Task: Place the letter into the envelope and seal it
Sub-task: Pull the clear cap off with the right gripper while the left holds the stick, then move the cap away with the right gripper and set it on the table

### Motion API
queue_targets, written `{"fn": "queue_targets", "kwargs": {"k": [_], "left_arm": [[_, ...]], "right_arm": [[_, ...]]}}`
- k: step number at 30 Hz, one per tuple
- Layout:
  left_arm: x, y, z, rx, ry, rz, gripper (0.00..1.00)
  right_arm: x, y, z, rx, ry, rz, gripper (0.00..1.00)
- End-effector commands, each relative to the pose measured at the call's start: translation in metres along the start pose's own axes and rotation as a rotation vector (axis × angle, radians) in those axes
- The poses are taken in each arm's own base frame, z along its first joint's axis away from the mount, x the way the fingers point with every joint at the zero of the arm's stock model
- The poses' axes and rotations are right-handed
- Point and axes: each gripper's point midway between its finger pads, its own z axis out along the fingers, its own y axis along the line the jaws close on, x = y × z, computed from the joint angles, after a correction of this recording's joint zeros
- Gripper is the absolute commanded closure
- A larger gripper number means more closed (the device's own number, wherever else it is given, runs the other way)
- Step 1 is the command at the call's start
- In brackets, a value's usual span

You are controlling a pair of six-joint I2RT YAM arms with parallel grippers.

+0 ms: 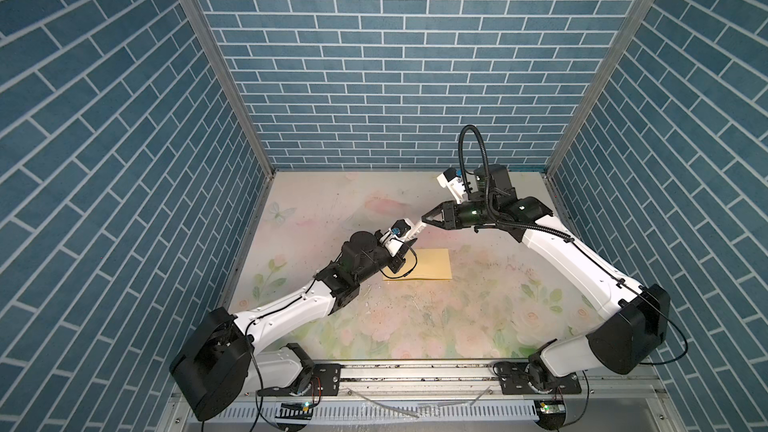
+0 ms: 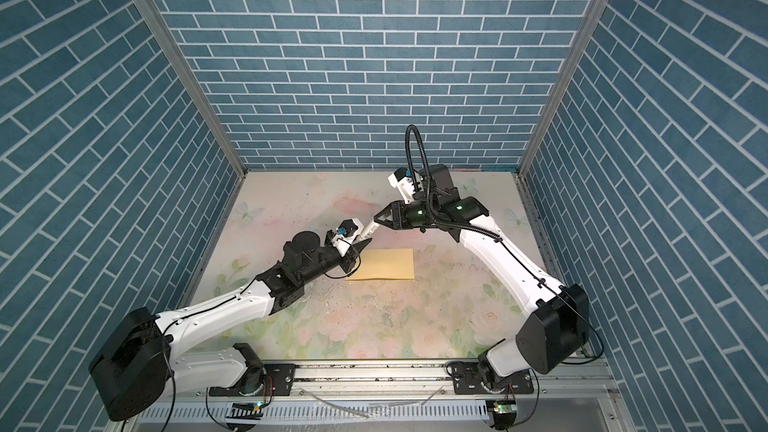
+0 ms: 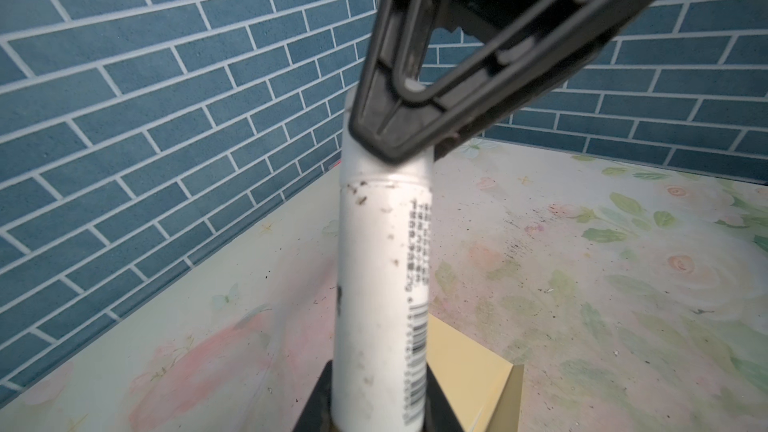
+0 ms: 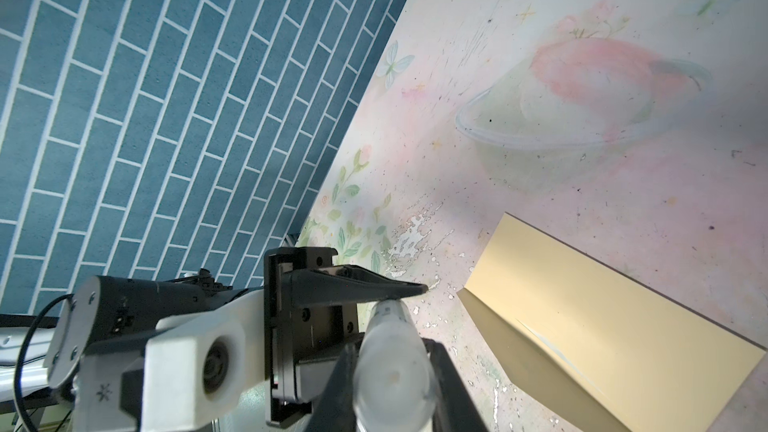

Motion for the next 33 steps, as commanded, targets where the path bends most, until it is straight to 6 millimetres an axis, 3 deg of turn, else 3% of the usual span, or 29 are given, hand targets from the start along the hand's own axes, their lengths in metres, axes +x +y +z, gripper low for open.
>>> {"fn": "queue_targets", "kwargs": {"k": [1,16,20,23,27,33], "left_arm": [[0.022,-0.007,0.002,0.024,0.06,-0.002,1.0],[0.024,-0.013,0.003,0.043,0.065,0.0,1.0],[0.023,-0.013,0.003,0.041,0.064,0.0,1.0],[0.021,-0.013,0.002,0.039,0.055,-0.005,1.0],[0.019,-0.012,0.0,0.034,0.04,-0.019,1.0],[0.018,-0.012,-0.003,0.032,0.035,-0.025,1.0]], "right_arm": [[-0.032,0.02,-0.029,-0.008,-0.118,-0.094,0.96],[-0.039,0.016,-0.036,-0.008,-0.137,-0.096,1.0],[-0.041,0.003,-0.041,0.048,-0.152,-0.095,1.0],[-0.043,-0.029,-0.049,0.196,-0.162,-0.08,1.0],[-0.038,-0.092,-0.054,0.461,-0.126,-0.053,1.0],[-0.025,-0.178,-0.038,0.688,-0.029,-0.011,0.99]]}}
